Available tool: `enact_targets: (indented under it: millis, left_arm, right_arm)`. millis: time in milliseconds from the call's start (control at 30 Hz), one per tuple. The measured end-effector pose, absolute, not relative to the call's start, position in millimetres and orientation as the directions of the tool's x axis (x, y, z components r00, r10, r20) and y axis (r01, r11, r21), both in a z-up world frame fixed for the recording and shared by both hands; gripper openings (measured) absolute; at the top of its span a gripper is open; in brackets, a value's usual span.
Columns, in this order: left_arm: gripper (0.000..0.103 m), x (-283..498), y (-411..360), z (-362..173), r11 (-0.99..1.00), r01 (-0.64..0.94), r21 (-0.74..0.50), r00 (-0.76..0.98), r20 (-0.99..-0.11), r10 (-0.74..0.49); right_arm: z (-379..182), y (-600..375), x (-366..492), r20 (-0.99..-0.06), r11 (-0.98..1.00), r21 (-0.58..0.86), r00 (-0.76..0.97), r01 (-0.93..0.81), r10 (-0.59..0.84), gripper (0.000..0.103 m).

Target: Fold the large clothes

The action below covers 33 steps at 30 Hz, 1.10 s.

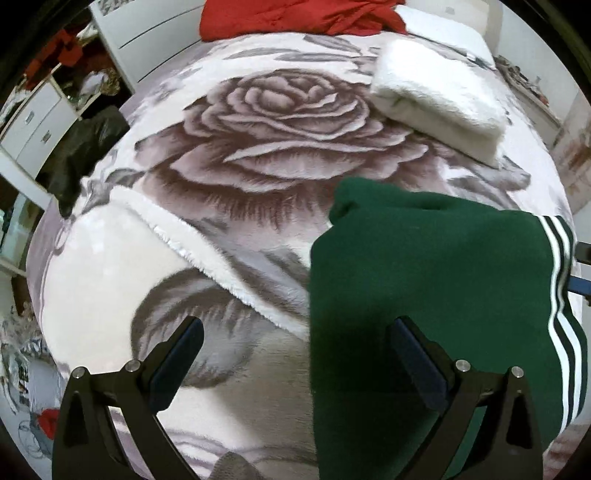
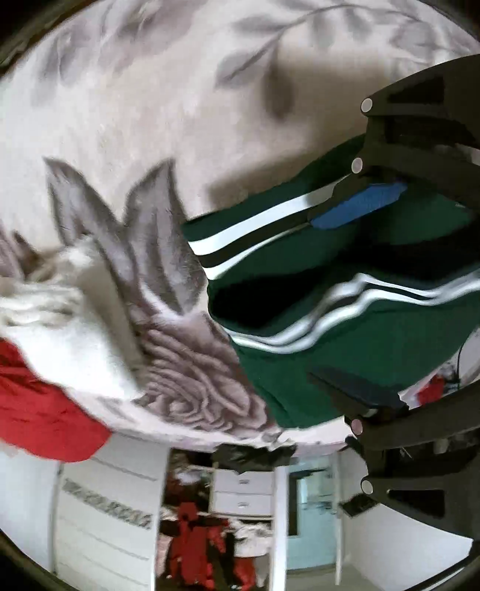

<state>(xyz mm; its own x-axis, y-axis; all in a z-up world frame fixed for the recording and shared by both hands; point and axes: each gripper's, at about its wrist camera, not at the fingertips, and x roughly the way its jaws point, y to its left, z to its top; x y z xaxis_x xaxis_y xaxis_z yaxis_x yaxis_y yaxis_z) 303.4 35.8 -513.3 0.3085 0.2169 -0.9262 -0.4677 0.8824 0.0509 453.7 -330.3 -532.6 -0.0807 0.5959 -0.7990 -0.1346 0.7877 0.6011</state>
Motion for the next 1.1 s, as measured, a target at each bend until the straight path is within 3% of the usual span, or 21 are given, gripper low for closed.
enact_targets:
  millis: [133,167,267,300,467,633,767,900,1033,1100]
  left_arm:
    - [0.103,301,42,-517,0.876,-0.48,0.045,0.311,-0.925,0.218]
    - [0.103,301,42,-517,0.876,-0.48,0.056,0.312,-0.922,0.23]
    - [0.103,299,43,-516,0.873,-0.483,0.066,0.316,-0.916,0.245]
    - [0.103,299,44,-515,0.871,-0.486,0.063,0.317,-0.917,0.243]
    - [0.103,294,48,-495,0.861,-0.506,0.053,0.348,-0.901,0.26]
    - [0.103,300,42,-473,0.87,-0.493,-0.021,0.404,-0.891,0.208]
    - [0.103,320,25,-484,0.898,-0.44,-0.005,0.42,-0.885,0.201]
    - [0.103,339,25,-514,0.905,-0.419,0.074,0.396,-0.882,0.256]
    - [0.103,337,58,-542,0.893,-0.449,0.023,0.353,-0.914,0.201]
    - [0.103,330,68,-546,0.891,-0.455,-0.003,0.348,-0.921,0.175]
  right_arm:
    - [-563,-290,464,-0.823,0.793,0.568,-0.173,-0.22,0.541,0.08]
    - [-563,-287,463,-0.828,0.794,0.561,-0.161,-0.234,0.537,0.075]
    - [-554,-280,452,-0.84,0.791,0.541,-0.148,-0.285,0.522,0.029]
    - [-547,-283,448,-0.827,0.786,0.561,-0.128,-0.262,0.547,0.008]
    - [-484,-303,428,-0.753,0.745,0.65,0.006,-0.149,0.658,0.005]
    - [-417,-338,429,-0.767,0.789,0.6,0.185,-0.132,0.614,0.002]
    - [-446,-376,452,-0.828,0.849,0.528,0.217,-0.005,0.517,0.002]
    - [-531,-361,469,-0.909,0.91,0.414,0.053,0.007,0.413,0.002]
    - [-569,-351,470,-0.879,0.879,0.473,-0.043,0.053,0.476,0.004]
    - [-563,-354,469,-0.845,0.847,0.527,-0.068,0.067,0.531,0.016]
